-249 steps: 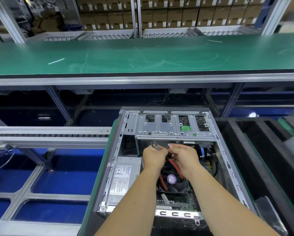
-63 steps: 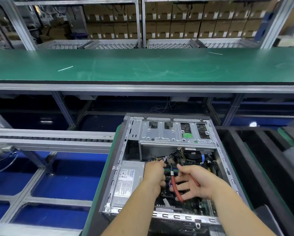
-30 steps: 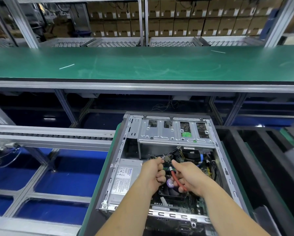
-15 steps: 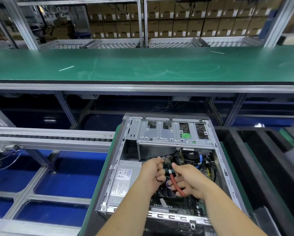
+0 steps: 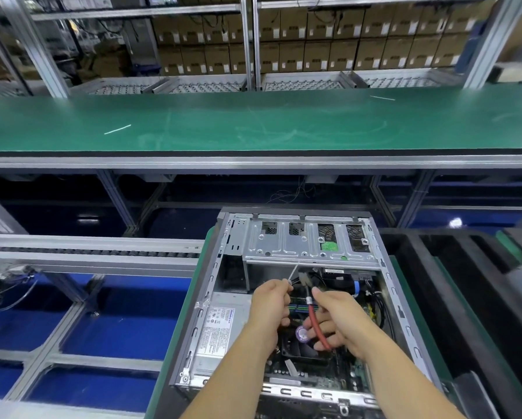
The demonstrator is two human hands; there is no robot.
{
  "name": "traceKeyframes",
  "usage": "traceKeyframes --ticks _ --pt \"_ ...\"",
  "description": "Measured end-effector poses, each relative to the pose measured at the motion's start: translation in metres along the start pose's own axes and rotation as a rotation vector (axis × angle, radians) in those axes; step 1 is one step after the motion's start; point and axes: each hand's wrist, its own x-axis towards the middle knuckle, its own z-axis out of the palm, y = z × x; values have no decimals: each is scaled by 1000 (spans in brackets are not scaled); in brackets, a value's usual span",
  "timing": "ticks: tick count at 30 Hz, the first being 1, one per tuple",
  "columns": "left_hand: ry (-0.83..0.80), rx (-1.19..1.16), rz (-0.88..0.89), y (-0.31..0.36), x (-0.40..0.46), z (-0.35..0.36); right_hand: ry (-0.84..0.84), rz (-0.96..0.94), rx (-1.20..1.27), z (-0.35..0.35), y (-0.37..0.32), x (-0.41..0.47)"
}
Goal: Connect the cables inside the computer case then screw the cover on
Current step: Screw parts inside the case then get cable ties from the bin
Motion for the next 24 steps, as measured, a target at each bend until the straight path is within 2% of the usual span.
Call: traceKeyframes --ticks 2,5,10,14,18,21,24 --pt "13 189 106 -3 -3 0 -54 -26 -68 5 0 -5" --pt "47 526 304 -7 -8 4 -31 -126 -80 15 -4 -9" --pt "122 692 443 -8 -19 18 81 -270 -105 18 -6 -5" --pt "171 756 522 -4 -28 23 146 -367 -69 16 -10 -10" --pt "221 687 583 0 -49 20 241 -550 -128 23 -11 -38" --pt "234 622 641 4 -70 20 233 -657 -80 36 -8 -70" --pt "242 616 727 4 -99 6 223 -686 13 60 -2 -102"
